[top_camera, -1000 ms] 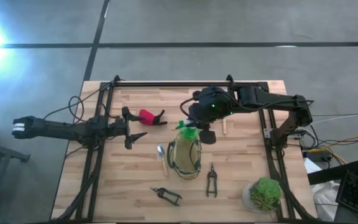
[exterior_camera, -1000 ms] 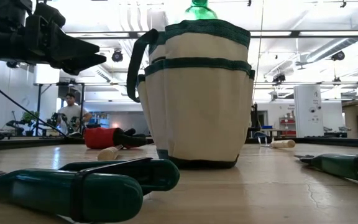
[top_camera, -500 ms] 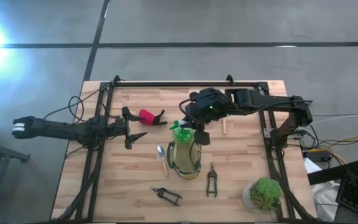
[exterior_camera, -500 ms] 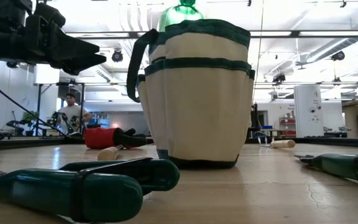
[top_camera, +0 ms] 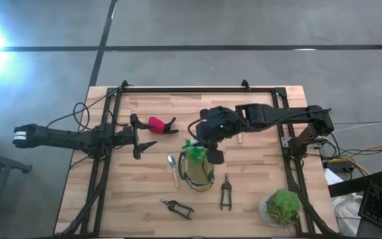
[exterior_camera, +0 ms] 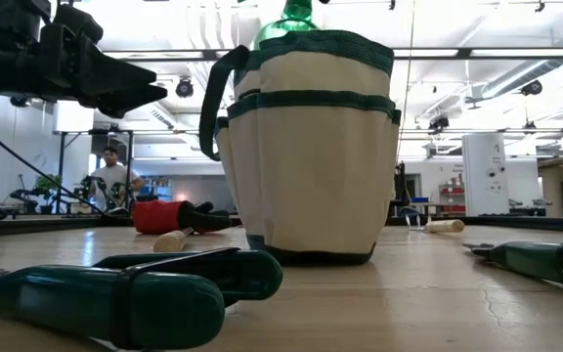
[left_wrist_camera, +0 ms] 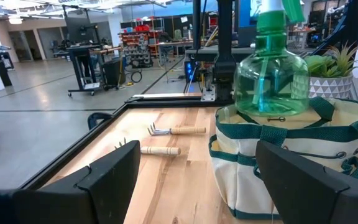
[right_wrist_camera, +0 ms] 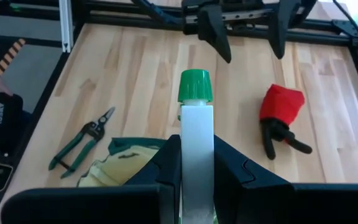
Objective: Pick & Place Garden tools in Gardening bag
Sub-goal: Put the green spray bottle into the white gardening bag
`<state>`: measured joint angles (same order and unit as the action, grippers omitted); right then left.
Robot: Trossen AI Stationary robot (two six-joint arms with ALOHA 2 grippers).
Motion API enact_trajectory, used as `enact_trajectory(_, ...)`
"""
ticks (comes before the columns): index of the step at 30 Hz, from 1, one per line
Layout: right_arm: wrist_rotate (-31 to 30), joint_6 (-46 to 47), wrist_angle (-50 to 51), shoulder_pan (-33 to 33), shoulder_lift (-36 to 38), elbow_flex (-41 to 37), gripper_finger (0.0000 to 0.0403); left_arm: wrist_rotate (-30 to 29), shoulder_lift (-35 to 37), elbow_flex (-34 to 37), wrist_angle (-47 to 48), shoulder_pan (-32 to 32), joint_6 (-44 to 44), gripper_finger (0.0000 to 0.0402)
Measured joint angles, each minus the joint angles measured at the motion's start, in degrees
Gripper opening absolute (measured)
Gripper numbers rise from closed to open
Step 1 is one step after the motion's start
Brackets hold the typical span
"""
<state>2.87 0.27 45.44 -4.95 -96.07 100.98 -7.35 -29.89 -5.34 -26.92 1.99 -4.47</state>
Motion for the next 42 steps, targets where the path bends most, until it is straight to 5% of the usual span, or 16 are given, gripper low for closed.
enact_trajectory(42, -0.1, -0.9, -13.9, 0.0, -0.3, -17.9, 0.0042, 0.0, 0.0, 0.0, 0.0, 0.0, 0.0, 0.0321)
